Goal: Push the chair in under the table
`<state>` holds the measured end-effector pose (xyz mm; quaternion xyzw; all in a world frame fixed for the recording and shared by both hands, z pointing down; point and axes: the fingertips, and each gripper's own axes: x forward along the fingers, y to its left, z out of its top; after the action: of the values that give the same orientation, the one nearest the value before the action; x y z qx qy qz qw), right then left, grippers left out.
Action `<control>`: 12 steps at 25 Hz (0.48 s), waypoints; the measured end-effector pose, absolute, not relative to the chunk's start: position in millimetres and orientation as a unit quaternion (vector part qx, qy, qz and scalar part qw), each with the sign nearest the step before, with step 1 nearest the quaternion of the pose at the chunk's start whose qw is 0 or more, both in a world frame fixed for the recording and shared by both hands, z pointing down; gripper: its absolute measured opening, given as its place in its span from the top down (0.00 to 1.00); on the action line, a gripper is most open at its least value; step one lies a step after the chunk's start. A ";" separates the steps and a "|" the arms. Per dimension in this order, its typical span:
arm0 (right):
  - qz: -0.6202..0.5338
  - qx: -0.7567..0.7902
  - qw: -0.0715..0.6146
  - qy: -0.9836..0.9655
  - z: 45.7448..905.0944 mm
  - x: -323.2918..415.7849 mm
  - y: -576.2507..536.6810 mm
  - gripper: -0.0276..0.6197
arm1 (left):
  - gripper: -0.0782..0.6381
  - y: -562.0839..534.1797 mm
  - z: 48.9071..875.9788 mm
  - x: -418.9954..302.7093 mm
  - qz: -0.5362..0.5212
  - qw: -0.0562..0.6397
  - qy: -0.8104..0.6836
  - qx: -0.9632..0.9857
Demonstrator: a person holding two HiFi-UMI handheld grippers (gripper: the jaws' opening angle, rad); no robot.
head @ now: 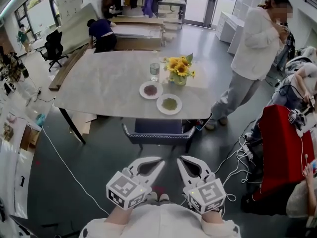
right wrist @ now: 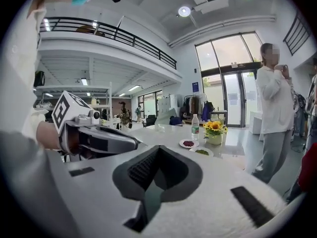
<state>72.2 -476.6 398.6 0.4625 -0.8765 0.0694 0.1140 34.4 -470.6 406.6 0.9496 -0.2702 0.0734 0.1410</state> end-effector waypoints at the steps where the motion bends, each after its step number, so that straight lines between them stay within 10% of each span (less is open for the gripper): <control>1: 0.069 0.464 0.113 -0.876 397.8 73.8 -477.5 0.95 | 0.87 -471.3 407.5 34.6 0.078 0.141 -0.269 0.950; 12: 0.062 0.466 0.127 -0.874 399.3 70.5 -477.5 0.95 | 0.87 -471.9 403.2 34.9 0.080 0.132 -0.271 0.950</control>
<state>70.5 -477.5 399.3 0.4656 -0.8737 0.0617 0.1267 34.9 -471.9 403.2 0.9503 -0.2707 0.0800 0.1317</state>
